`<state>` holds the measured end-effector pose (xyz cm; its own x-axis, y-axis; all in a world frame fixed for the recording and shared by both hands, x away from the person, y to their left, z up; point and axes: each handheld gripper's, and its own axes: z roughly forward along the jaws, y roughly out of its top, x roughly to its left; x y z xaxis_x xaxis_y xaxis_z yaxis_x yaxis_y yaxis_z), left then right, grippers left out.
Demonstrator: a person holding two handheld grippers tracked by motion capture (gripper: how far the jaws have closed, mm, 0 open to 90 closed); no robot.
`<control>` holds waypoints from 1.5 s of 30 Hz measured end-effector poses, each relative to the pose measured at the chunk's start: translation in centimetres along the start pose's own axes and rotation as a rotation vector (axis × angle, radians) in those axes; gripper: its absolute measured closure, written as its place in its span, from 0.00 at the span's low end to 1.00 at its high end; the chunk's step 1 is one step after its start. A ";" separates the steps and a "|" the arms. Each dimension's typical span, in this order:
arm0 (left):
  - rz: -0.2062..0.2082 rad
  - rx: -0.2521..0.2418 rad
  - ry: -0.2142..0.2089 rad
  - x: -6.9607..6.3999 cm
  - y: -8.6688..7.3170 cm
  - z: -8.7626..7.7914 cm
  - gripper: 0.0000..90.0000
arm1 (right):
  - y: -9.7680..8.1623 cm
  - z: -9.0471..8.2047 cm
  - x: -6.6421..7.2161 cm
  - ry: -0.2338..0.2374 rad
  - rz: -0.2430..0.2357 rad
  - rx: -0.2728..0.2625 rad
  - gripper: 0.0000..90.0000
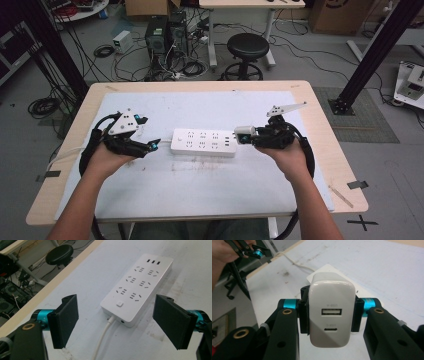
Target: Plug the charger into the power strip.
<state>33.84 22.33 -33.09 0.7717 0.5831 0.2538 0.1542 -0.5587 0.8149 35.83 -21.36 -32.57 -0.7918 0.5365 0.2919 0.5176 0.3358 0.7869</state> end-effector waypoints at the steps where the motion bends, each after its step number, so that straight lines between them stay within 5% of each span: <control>1: -0.024 0.005 0.005 0.4 -0.3 0.0 0.23 | 0.0 0.0 0.0 0.000 0.000 0.000 0.70; 9: -0.046 0.031 0.019 1.2 -1.3 -0.5 0.23 | 2.8 1.2 -1.1 -0.020 -0.063 0.115 0.70; 13: -0.048 0.032 0.020 1.3 -1.8 -0.9 0.23 | 5.0 3.1 -1.8 -0.025 -0.139 0.221 0.70; 19: -0.048 0.042 0.021 1.5 -2.3 -0.9 0.23 | 6.8 4.7 -2.1 -0.022 -0.193 0.292 0.70; 20: -0.049 0.045 0.022 1.5 -2.3 -0.9 0.23 | 7.8 6.1 -2.3 -0.022 -0.244 0.353 0.70; 35: -0.039 0.066 0.015 1.1 -2.7 -0.6 0.23 | 10.5 12.4 -2.6 0.000 -0.445 0.656 0.70; 45: -0.045 0.062 0.010 1.0 -3.0 -0.5 0.23 | 10.3 15.7 -2.7 -0.015 -0.534 0.826 0.70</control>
<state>33.84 24.90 -35.02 0.7571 0.6142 0.2224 0.2271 -0.5668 0.7920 48.38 -7.19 -33.79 -0.9863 0.1648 -0.0028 0.1614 0.9695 0.1844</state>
